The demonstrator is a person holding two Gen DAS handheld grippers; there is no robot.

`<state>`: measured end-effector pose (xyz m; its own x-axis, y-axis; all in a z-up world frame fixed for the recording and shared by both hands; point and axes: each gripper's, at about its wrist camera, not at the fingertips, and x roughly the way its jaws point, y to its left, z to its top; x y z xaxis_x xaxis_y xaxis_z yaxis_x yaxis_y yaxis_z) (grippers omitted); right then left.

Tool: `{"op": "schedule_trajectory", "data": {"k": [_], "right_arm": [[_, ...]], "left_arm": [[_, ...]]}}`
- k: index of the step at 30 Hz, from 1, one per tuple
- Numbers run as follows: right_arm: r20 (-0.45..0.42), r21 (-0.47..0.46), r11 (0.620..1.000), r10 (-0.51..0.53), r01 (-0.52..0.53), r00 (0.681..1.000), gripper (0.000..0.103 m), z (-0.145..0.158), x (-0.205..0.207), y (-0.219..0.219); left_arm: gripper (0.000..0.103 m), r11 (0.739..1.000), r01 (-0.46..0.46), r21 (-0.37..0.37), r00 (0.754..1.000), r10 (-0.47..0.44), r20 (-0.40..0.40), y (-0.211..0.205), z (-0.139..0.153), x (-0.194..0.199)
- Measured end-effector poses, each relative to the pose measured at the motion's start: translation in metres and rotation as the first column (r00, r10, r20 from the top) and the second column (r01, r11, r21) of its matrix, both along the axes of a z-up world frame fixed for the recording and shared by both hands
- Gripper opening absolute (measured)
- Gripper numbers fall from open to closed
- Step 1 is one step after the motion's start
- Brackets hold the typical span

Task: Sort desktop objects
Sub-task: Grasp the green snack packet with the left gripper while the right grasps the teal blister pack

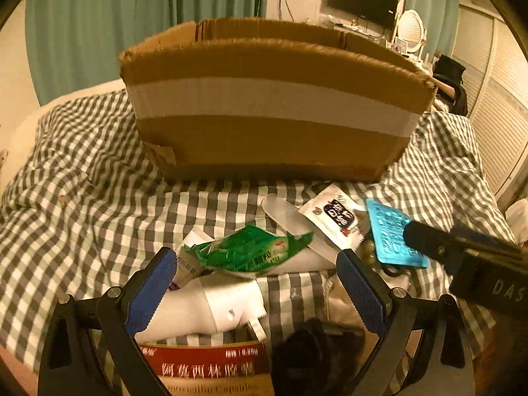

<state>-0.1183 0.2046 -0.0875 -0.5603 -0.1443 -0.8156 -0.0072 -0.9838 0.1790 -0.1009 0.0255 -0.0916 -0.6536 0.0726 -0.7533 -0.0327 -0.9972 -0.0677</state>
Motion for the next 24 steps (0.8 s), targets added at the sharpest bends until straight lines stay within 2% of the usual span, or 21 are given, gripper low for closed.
{"op": "schedule_trajectory", "data": {"k": [5, 11, 13, 16, 18, 20, 24], "right_arm": [[0.022, 0.007, 1.000, -0.029, 0.029, 0.999, 0.097, -0.020, -0.016, 0.004], [0.039, 0.023, 0.999, -0.050, 0.049, 0.998, 0.097, -0.033, -0.027, 0.007], [0.056, 0.005, 0.999, -0.052, 0.052, 0.997, 0.097, -0.035, -0.031, 0.008], [0.067, 0.009, 0.999, -0.043, 0.042, 0.997, 0.097, -0.037, -0.033, 0.005], [0.073, 0.018, 0.999, -0.028, 0.027, 0.997, 0.097, -0.035, -0.034, 0.000], [0.078, 0.034, 0.999, -0.014, 0.012, 0.997, 0.098, -0.035, -0.036, -0.003], [0.095, 0.033, 0.999, -0.029, 0.026, 0.995, 0.099, -0.041, -0.039, -0.004]], "left_arm": [[0.100, 1.000, -0.014, -0.018, 1.000, 0.014, 0.006, 0.000, -0.013, -0.014], [0.098, 1.000, -0.012, -0.016, 1.000, 0.012, 0.020, 0.002, -0.022, -0.023], [0.089, 1.000, 0.000, 0.013, 0.999, -0.001, 0.039, 0.002, -0.024, -0.026], [0.087, 1.000, -0.010, 0.024, 0.998, 0.008, 0.060, -0.001, -0.026, -0.028], [0.083, 0.999, -0.021, 0.045, 0.998, 0.018, 0.063, -0.006, -0.028, -0.027], [0.072, 0.997, -0.034, 0.066, 0.997, 0.029, 0.072, -0.012, -0.030, -0.027], [0.067, 0.996, -0.032, 0.078, 0.997, 0.026, 0.076, -0.018, -0.030, -0.029]]}}
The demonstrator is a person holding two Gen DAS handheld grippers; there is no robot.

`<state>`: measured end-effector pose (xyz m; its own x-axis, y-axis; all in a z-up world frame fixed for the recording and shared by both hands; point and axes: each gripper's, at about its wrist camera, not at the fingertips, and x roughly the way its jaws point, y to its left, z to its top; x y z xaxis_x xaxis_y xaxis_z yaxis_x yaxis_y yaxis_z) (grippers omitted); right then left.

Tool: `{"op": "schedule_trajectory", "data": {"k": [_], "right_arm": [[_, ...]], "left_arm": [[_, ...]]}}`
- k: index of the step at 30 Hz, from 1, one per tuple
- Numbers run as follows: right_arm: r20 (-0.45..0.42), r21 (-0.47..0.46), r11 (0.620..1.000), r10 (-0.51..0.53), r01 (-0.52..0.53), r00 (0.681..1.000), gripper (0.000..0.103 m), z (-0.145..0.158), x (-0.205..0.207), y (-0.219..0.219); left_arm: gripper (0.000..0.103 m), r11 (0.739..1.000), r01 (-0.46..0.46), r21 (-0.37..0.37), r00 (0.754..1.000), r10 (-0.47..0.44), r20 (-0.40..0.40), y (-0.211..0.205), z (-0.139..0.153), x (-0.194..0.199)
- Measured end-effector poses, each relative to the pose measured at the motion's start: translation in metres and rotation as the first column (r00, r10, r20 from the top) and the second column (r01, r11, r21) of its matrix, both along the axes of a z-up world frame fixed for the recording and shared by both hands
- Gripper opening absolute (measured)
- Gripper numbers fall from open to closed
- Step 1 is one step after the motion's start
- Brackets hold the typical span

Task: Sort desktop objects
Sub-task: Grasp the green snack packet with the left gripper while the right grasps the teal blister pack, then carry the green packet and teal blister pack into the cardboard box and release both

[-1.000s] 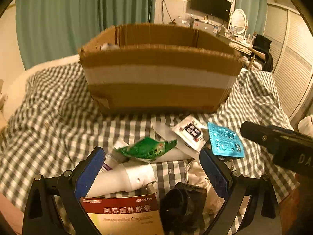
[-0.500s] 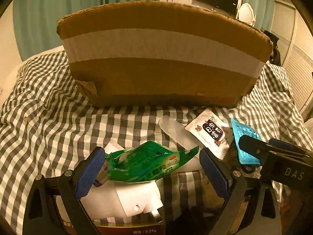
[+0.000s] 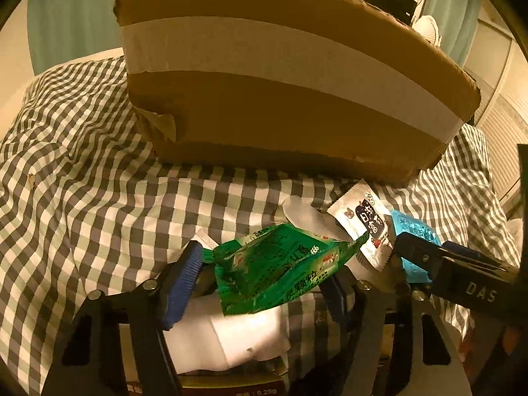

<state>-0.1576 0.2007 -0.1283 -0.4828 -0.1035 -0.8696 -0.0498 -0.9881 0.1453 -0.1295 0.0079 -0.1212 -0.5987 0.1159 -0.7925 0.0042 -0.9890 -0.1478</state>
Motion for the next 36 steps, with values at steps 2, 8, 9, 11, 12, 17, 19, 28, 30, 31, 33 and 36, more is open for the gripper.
{"op": "schedule_trajectory", "data": {"k": [2, 8, 9, 11, 12, 17, 19, 28, 30, 31, 33, 36], "right_arm": [[0.001, -0.002, 1.000, 0.000, 0.000, 1.000, 0.100, -0.001, 0.000, 0.000], [-0.007, 0.000, 1.000, 0.017, -0.017, 1.000, 0.100, -0.003, 0.002, 0.002], [-0.013, -0.001, 1.000, 0.014, -0.014, 1.000, 0.099, -0.002, 0.004, 0.003], [-0.029, 0.006, 1.000, 0.012, -0.012, 1.000, 0.099, 0.001, 0.010, 0.004], [-0.033, 0.010, 1.000, 0.020, -0.020, 0.999, 0.098, 0.002, 0.012, 0.004], [-0.059, 0.018, 1.000, 0.011, -0.010, 0.998, 0.098, 0.010, 0.025, 0.009], [-0.071, 0.006, 1.000, 0.012, -0.012, 0.997, 0.098, 0.019, 0.032, 0.010], [-0.151, 0.012, 1.000, 0.030, -0.029, 0.988, 0.098, 0.056, 0.055, -0.001], [-0.171, 0.010, 0.999, 0.036, -0.035, 0.985, 0.098, 0.066, 0.060, -0.003], [-0.175, 0.009, 0.999, 0.037, -0.036, 0.984, 0.098, 0.069, 0.060, -0.006], [-0.193, -0.003, 0.999, 0.038, -0.040, 0.981, 0.098, 0.077, 0.065, -0.013], [-0.224, -0.015, 0.998, 0.050, -0.054, 0.973, 0.098, 0.092, 0.074, -0.017]], "left_arm": [[0.063, 1.000, 0.005, -0.003, 1.000, -0.005, -0.001, -0.002, 0.001, 0.000], [0.047, 1.000, 0.024, -0.007, 0.999, -0.025, -0.026, -0.008, 0.005, 0.003], [0.044, 1.000, 0.028, -0.013, 0.999, -0.028, -0.032, -0.007, 0.006, 0.004], [0.042, 0.999, 0.034, -0.016, 0.999, -0.035, -0.039, -0.007, 0.012, 0.002], [0.041, 0.999, 0.036, -0.015, 0.998, -0.036, -0.042, -0.007, 0.012, 0.003], [0.038, 1.000, 0.030, -0.003, 0.998, -0.030, -0.063, -0.012, 0.021, 0.011], [0.038, 1.000, 0.028, 0.003, 0.997, -0.028, -0.067, -0.016, 0.024, 0.015], [0.038, 1.000, 0.013, 0.026, 0.994, -0.010, -0.107, -0.024, 0.048, 0.037], [0.038, 0.999, 0.015, 0.028, 0.992, -0.012, -0.123, -0.026, 0.057, 0.043], [0.037, 0.999, 0.017, 0.028, 0.991, -0.014, -0.134, -0.027, 0.062, 0.046], [0.038, 1.000, 0.014, 0.022, 0.987, -0.010, -0.160, -0.025, 0.073, 0.053], [0.038, 0.999, 0.007, 0.035, 0.981, 0.000, -0.195, -0.028, 0.089, 0.063]]}}
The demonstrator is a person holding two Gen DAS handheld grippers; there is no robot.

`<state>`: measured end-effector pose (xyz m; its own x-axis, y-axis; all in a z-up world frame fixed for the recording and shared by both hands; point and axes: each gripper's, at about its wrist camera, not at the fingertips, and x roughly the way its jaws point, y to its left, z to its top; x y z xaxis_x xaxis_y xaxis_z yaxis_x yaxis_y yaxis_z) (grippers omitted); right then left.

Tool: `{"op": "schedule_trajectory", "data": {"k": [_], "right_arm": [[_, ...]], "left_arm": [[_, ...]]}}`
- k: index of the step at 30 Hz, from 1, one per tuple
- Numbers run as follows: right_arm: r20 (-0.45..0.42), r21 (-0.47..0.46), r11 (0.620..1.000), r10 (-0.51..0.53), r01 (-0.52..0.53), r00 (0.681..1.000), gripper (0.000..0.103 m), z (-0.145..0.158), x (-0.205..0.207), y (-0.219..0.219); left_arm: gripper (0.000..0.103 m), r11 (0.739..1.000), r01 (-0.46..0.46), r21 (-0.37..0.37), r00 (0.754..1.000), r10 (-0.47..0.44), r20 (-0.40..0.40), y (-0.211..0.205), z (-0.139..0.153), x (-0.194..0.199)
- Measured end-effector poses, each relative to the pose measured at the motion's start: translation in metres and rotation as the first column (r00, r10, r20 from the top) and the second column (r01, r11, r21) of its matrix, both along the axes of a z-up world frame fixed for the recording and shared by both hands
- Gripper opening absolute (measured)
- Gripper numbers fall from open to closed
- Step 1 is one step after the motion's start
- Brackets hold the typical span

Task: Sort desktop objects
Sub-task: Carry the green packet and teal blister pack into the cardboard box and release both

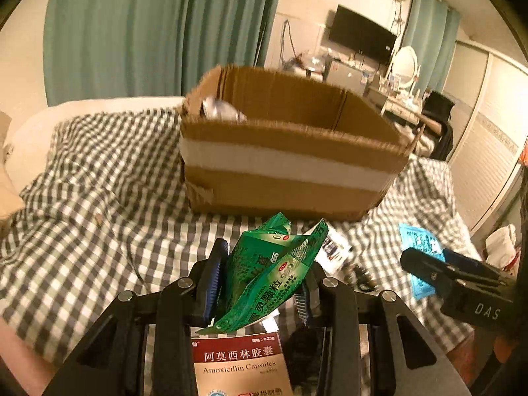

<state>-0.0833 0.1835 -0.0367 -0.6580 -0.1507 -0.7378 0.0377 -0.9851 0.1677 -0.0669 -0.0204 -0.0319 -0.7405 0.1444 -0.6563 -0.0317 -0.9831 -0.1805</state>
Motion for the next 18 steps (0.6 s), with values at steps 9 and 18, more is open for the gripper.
{"op": "schedule_trajectory", "data": {"k": [9, 18], "right_arm": [[-0.119, 0.039, 0.998, 0.056, -0.052, 0.991, 0.098, 0.058, 0.023, -0.020], [-0.191, 0.046, 0.996, 0.086, -0.079, 0.978, 0.098, 0.092, 0.010, -0.025]], "left_arm": [[0.038, 1.000, -0.002, -0.006, 0.996, 0.002, -0.091, -0.005, 0.050, 0.009], [0.038, 0.999, 0.013, -0.034, 0.987, -0.018, -0.158, 0.005, 0.083, -0.009]]}}
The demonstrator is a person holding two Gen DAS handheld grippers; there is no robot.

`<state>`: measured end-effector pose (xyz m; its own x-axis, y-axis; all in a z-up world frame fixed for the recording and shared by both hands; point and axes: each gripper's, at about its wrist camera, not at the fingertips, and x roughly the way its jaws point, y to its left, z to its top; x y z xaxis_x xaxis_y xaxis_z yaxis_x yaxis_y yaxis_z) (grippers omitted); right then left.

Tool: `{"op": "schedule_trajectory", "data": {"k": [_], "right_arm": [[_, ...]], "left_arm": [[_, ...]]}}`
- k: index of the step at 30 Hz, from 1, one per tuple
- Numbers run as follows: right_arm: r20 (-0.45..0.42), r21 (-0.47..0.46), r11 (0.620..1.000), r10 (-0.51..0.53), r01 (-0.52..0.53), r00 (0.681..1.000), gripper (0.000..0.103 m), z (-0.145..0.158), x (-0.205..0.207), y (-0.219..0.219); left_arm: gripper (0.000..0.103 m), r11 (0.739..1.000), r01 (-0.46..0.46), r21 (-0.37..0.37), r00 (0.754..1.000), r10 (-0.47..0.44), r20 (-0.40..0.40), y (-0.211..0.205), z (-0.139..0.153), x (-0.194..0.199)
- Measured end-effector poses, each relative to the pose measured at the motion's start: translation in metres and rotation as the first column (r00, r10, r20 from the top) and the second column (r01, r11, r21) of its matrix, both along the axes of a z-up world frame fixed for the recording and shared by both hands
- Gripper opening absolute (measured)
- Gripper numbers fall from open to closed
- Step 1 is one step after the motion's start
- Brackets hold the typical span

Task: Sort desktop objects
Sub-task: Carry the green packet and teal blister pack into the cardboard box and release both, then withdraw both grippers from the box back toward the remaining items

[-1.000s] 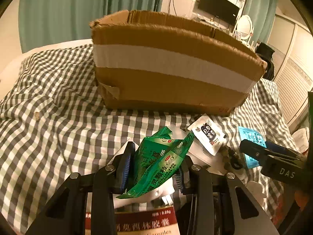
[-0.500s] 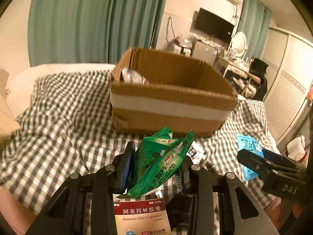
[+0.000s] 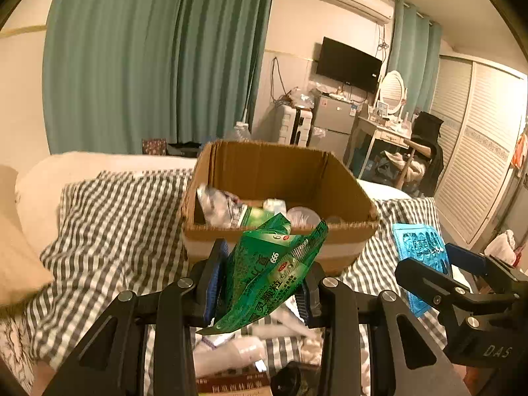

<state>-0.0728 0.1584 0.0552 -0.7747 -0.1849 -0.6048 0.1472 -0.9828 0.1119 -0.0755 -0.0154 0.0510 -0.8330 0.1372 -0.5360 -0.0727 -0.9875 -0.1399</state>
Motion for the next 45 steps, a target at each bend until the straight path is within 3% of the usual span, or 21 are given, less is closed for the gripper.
{"op": "schedule_trajectory", "data": {"k": [8, 28, 30, 32, 34, 36, 39, 45], "right_arm": [[-0.023, 0.003, 1.000, 0.018, -0.018, 1.000, 0.098, 0.009, -0.040, -0.004], [0.016, 0.033, 0.999, 0.017, -0.017, 1.000, 0.098, -0.022, -0.166, -0.005], [0.018, 0.026, 0.999, 0.023, -0.023, 1.000, 0.099, -0.026, -0.176, -0.006], [0.023, 0.014, 1.000, 0.016, -0.017, 1.000, 0.101, -0.030, -0.182, -0.006], [0.016, 0.006, 1.000, -0.002, 0.002, 1.000, 0.102, -0.033, -0.181, -0.004], [0.004, -0.001, 1.000, -0.018, 0.018, 1.000, 0.103, -0.033, -0.175, 0.000], [0.008, 0.001, 1.000, -0.018, 0.018, 1.000, 0.103, -0.029, -0.164, 0.001], [-0.033, 0.019, 1.000, -0.020, 0.021, 0.999, 0.103, 0.003, -0.120, 0.008]], "left_arm": [[0.038, 1.000, -0.005, -0.003, 1.000, 0.005, -0.010, 0.001, 0.006, -0.038], [0.039, 0.999, -0.004, -0.050, 0.999, 0.006, 0.047, 0.009, -0.031, -0.162], [0.050, 0.999, -0.015, -0.043, 0.999, 0.017, 0.045, 0.006, -0.037, -0.171], [0.076, 0.999, -0.019, -0.043, 0.999, 0.021, 0.036, 0.000, -0.042, -0.173], [0.090, 0.998, -0.027, -0.053, 0.999, 0.027, 0.016, -0.001, -0.042, -0.171], [0.093, 0.997, -0.047, -0.065, 0.999, 0.046, -0.017, -0.003, -0.041, -0.165], [0.093, 0.998, -0.053, -0.046, 0.999, 0.053, 0.003, -0.006, -0.038, -0.155], [0.096, 0.998, -0.062, -0.023, 0.998, 0.062, 0.004, -0.008, -0.010, -0.114]]}}
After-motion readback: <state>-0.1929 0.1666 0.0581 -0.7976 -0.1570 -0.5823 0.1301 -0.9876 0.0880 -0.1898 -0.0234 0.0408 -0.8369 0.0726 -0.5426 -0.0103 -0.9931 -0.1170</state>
